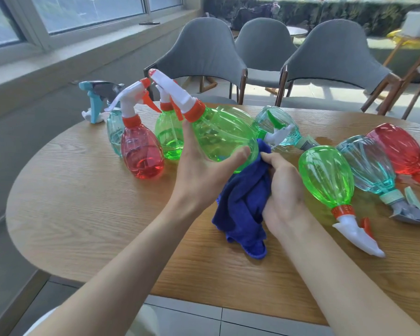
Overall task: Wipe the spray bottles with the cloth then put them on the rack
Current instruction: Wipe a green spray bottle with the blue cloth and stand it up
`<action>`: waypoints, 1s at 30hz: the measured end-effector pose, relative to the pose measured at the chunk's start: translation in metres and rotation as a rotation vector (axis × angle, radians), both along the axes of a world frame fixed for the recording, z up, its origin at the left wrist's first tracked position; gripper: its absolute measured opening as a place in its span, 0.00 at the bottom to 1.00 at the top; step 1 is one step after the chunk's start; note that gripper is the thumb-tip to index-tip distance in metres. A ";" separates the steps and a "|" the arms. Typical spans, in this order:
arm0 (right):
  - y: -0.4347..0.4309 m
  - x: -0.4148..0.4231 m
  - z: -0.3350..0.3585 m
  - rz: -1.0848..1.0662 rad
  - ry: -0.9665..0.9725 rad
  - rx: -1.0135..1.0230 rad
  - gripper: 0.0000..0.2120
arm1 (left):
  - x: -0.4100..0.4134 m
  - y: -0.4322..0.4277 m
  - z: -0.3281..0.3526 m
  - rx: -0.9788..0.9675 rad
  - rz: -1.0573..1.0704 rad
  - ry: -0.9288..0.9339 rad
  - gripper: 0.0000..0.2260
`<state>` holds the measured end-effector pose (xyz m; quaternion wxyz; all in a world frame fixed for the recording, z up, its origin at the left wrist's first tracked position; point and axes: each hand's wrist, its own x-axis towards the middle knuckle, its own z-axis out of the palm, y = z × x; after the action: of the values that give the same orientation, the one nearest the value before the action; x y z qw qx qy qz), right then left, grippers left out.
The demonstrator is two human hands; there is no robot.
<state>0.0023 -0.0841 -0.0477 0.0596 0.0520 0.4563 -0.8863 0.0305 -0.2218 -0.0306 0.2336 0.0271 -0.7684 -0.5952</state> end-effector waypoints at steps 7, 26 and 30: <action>0.003 -0.003 0.007 -0.054 -0.011 -0.013 0.05 | 0.001 -0.006 0.004 0.003 0.009 -0.017 0.55; 0.008 0.006 0.026 -0.002 0.374 0.235 0.12 | 0.011 -0.009 0.013 -0.381 -0.097 -0.139 0.34; 0.005 0.012 0.024 0.134 0.470 0.371 0.15 | 0.014 -0.005 0.015 -0.437 -0.161 -0.147 0.27</action>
<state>0.0139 -0.0788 -0.0235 0.0002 -0.1748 0.6141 -0.7696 0.0444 -0.2271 -0.0155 0.1293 -0.0420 -0.8936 -0.4279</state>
